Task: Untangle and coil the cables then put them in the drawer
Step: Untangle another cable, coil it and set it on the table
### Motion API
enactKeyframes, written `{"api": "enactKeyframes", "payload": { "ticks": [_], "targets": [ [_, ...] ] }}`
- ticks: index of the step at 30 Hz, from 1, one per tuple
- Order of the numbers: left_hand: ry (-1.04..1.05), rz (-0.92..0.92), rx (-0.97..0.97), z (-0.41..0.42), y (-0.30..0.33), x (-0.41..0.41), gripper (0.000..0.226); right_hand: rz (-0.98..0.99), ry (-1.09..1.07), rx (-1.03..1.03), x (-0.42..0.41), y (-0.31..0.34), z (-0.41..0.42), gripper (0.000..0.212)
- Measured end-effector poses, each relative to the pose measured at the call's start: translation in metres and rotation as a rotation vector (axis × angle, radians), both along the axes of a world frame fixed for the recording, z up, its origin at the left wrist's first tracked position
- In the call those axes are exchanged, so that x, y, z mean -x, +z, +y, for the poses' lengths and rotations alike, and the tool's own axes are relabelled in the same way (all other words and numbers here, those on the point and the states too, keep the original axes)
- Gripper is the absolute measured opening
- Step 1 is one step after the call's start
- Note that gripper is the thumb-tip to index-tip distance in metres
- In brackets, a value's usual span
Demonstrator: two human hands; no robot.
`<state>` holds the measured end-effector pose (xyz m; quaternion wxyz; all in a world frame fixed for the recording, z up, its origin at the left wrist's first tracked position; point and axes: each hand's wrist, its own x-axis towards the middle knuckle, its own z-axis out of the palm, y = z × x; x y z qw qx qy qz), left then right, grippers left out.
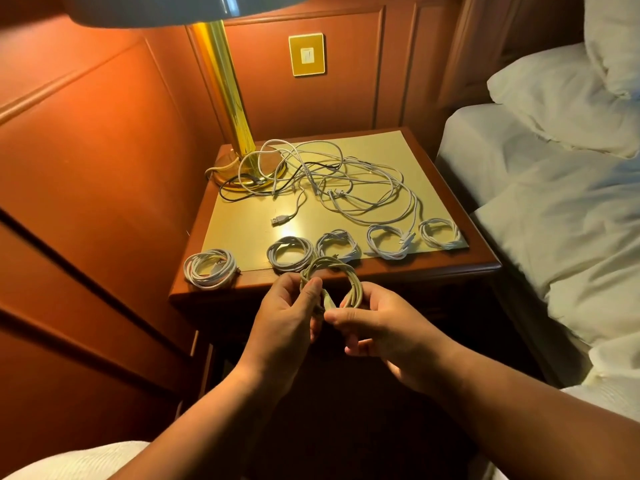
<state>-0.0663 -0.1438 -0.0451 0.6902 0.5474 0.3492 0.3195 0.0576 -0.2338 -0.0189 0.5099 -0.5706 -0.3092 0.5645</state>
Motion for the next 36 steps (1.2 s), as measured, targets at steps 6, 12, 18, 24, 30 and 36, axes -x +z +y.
{"api": "enactKeyframes", "payload": {
  "ticks": [6,12,18,24,30,36],
  "targets": [
    [-0.107,0.002,0.075,0.0,0.006,0.001,0.042,0.054,-0.075,-0.005,0.0,-0.004,0.002,0.004],
    [-0.176,-0.102,0.371,0.004,0.004,0.0,0.041,0.274,-0.038,-0.035,-0.001,-0.011,0.004,0.039],
    [-0.138,0.033,0.392,0.004,-0.002,0.0,0.034,0.019,-0.021,-0.071,-0.001,-0.019,0.003,0.031],
    [0.011,0.044,0.145,-0.003,-0.007,-0.002,0.017,-0.155,-0.036,-0.089,-0.004,-0.023,0.006,0.025],
    [0.161,0.1,-0.01,-0.009,-0.021,-0.004,0.015,-0.23,-0.044,-0.082,-0.003,-0.027,0.009,0.025],
    [0.201,0.086,0.033,-0.011,-0.025,-0.006,0.017,-0.263,-0.059,-0.108,-0.004,-0.032,0.009,0.032]
  ]
}}
